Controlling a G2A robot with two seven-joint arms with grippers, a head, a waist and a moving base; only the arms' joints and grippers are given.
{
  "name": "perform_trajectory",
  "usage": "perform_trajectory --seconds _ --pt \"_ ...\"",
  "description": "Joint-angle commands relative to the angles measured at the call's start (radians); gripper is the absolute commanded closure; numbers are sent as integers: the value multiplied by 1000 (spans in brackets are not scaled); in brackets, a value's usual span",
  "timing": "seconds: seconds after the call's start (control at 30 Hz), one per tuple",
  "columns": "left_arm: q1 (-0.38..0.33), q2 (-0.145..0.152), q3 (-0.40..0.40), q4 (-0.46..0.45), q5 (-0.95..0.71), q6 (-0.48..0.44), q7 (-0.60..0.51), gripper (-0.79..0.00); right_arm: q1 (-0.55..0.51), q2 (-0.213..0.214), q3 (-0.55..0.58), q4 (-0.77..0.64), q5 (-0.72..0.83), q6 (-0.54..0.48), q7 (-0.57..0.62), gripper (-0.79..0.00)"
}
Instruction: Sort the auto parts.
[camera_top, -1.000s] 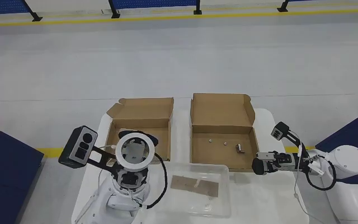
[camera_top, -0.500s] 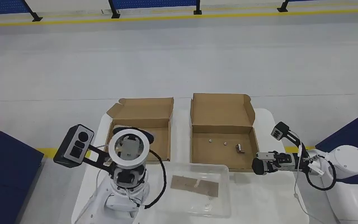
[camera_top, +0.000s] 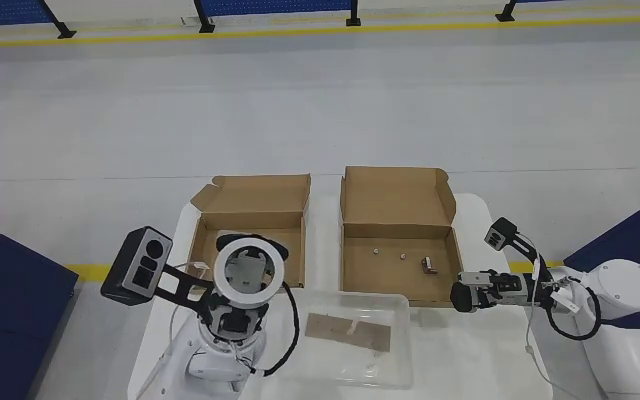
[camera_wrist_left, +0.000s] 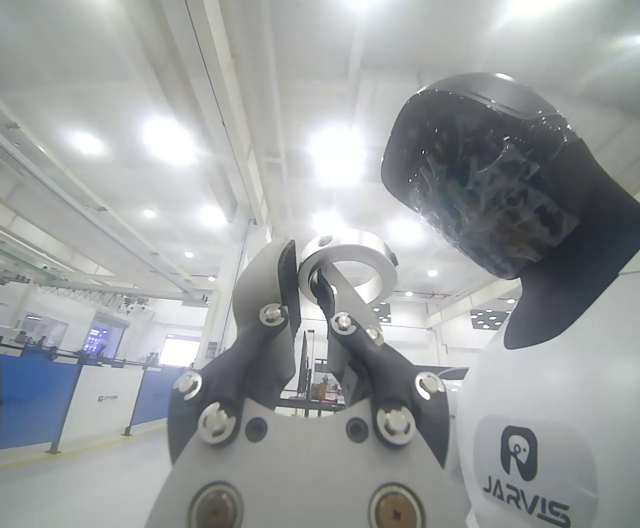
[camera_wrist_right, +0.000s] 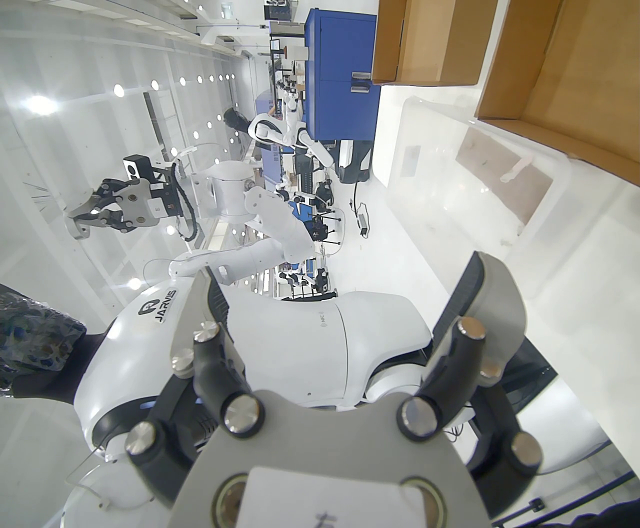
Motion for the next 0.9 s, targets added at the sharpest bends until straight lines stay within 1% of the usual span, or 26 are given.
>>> perform_trajectory --seconds 0.0,0.3,0.63,0.77,0.87 --pt "1 -2 1 0 -9 0 -1 0 0 0 0 0 0 0 0 -785" --pt "2 -13 -4 -3 -24 -8 -8 0 0 0 0 0 0 0 0 -785" --pt "2 -13 -4 -3 -24 -8 -8 0 0 0 0 0 0 0 0 -785" --pt "16 -12 -18 -6 -29 4 -59 0 0 0 0 0 0 0 0 -785" --pt "42 -9 -45 23 -21 -2 -82 0 0 0 0 0 0 0 0 -785"
